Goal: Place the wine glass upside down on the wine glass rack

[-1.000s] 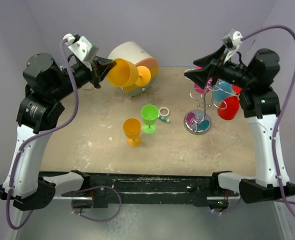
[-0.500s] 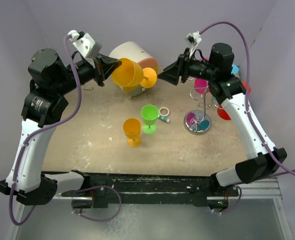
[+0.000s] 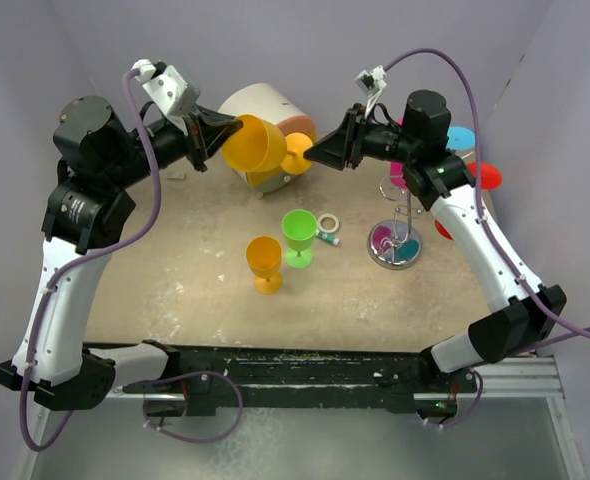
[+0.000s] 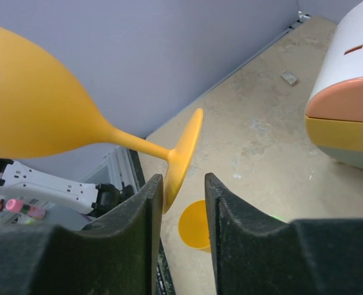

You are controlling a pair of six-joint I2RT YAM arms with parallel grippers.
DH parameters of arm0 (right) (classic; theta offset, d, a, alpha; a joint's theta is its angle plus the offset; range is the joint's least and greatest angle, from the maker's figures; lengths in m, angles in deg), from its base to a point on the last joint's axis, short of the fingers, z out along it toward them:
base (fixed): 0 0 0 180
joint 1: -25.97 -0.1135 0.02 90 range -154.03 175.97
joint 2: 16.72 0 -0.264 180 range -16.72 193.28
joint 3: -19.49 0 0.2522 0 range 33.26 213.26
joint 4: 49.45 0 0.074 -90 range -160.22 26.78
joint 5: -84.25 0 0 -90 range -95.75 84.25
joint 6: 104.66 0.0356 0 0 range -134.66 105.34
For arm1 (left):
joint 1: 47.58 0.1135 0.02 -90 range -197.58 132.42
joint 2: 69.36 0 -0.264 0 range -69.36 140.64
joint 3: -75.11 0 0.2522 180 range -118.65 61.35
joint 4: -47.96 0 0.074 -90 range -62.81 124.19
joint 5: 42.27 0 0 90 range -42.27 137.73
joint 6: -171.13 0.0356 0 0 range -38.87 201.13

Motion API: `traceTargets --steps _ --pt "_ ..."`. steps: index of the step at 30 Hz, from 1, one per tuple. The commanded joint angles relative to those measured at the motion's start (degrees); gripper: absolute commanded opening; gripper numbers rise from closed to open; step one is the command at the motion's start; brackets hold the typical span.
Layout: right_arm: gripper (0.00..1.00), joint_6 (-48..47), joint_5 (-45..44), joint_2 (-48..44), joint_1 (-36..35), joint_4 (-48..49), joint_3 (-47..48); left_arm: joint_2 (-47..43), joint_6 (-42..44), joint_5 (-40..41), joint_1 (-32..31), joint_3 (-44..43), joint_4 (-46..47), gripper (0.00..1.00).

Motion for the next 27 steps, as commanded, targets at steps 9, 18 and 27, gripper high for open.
traceTargets --steps 9,18,27 --pt "0.03 4.51 0.24 -0.38 -1.27 4.68 -0.36 -0.08 0.07 -0.94 0.59 0.79 4.42 0.04" --pt "0.00 -3.50 -5.72 -2.78 -0.26 -1.65 3.02 -2.82 2.61 0.69 0.95 3.19 2.41 0.39" --pt "0.00 -16.77 -16.45 -7.99 1.71 -7.88 3.89 -6.70 8.63 14.52 1.38 4.69 -0.46 0.58"
